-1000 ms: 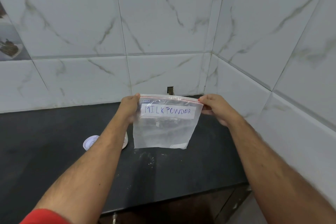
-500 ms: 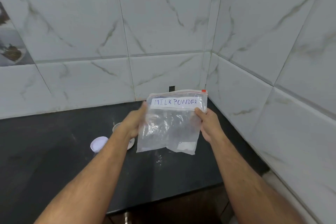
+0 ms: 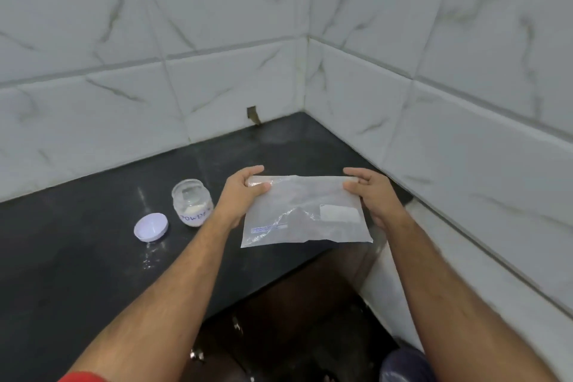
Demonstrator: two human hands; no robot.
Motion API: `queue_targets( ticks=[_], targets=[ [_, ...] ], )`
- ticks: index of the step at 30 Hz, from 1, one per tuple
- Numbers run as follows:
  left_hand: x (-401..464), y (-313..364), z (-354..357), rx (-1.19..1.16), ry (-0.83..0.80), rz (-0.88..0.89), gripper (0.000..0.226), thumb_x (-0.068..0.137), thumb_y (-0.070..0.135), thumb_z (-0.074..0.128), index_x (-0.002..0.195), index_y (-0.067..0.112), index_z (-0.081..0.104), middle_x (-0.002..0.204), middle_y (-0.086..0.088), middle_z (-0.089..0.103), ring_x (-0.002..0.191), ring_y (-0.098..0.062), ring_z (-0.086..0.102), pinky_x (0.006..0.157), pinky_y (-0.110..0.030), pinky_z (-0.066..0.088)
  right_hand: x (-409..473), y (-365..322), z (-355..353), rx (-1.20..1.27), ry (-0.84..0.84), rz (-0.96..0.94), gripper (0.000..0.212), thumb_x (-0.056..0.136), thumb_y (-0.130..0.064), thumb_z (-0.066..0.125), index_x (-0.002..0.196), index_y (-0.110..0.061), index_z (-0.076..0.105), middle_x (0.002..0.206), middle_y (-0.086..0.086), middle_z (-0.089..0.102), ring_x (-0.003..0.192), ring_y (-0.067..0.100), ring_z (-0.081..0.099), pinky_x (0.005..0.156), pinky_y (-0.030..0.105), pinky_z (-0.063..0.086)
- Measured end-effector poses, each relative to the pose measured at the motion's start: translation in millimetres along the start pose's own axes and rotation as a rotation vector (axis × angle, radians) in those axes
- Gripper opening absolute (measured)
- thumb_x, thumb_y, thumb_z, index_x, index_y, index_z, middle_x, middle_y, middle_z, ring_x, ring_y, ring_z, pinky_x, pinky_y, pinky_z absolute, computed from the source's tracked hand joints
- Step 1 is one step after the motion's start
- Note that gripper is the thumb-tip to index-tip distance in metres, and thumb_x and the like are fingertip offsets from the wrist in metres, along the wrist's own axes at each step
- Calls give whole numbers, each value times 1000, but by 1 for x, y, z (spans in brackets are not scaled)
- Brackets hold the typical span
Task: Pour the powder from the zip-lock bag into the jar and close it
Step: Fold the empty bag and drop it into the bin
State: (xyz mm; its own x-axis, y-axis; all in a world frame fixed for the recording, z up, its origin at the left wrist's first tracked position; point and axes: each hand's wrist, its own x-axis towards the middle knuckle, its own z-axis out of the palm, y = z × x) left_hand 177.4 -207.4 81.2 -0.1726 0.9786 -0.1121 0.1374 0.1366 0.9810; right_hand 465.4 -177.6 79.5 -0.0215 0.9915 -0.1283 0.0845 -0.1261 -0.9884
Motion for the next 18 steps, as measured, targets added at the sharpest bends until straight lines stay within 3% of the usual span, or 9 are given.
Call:
queue_targets(
  ticks=[3,7,10,12,14,18],
  targets=[
    [-8,-3,15,130,-220,-19,67,81,9,77,142,16,51,126,-4,64,109,-19,66,95,-36,55,-36,10,-29,-113,47,-12,35,89,0,70,123,-11,69,109,8,73,101,25,72,83,31,59],
    [-22,-9,48,405,-310,85,59,79,8,76,135,15,58,123,2,66,105,-12,65,91,-28,53,-79,14,-64,-316,58,-8,41,89,10,66,123,-13,66,61,-24,65,63,-5,64,66,10,51],
    [-33,-11,80,515,-309,171,29,85,13,74,113,21,70,103,8,69,92,-6,65,82,-25,54,-98,25,-86,-497,169,-4,34,87,3,69,115,-15,74,64,-19,54,56,0,53,65,14,46],
    [-37,-16,101,655,-291,237,16,89,22,71,104,22,74,97,7,72,87,-8,65,80,-29,54,-107,35,-102,-585,233,16,19,87,-1,69,96,-15,78,68,-12,61,58,1,54,65,20,44],
    [-43,-20,122,815,-288,271,15,93,30,66,100,22,76,93,5,74,83,-10,66,79,-33,56,-115,47,-122,-677,270,17,10,88,-7,70,86,-10,79,69,-7,65,62,7,55,66,27,42],
    [-66,-31,169,1059,-296,281,28,99,43,51,104,26,73,93,5,72,81,-13,63,69,-29,50,-133,76,-162,-871,306,83,16,93,-24,67,90,-14,79,79,2,69,75,21,61,66,33,46]
  ],
)
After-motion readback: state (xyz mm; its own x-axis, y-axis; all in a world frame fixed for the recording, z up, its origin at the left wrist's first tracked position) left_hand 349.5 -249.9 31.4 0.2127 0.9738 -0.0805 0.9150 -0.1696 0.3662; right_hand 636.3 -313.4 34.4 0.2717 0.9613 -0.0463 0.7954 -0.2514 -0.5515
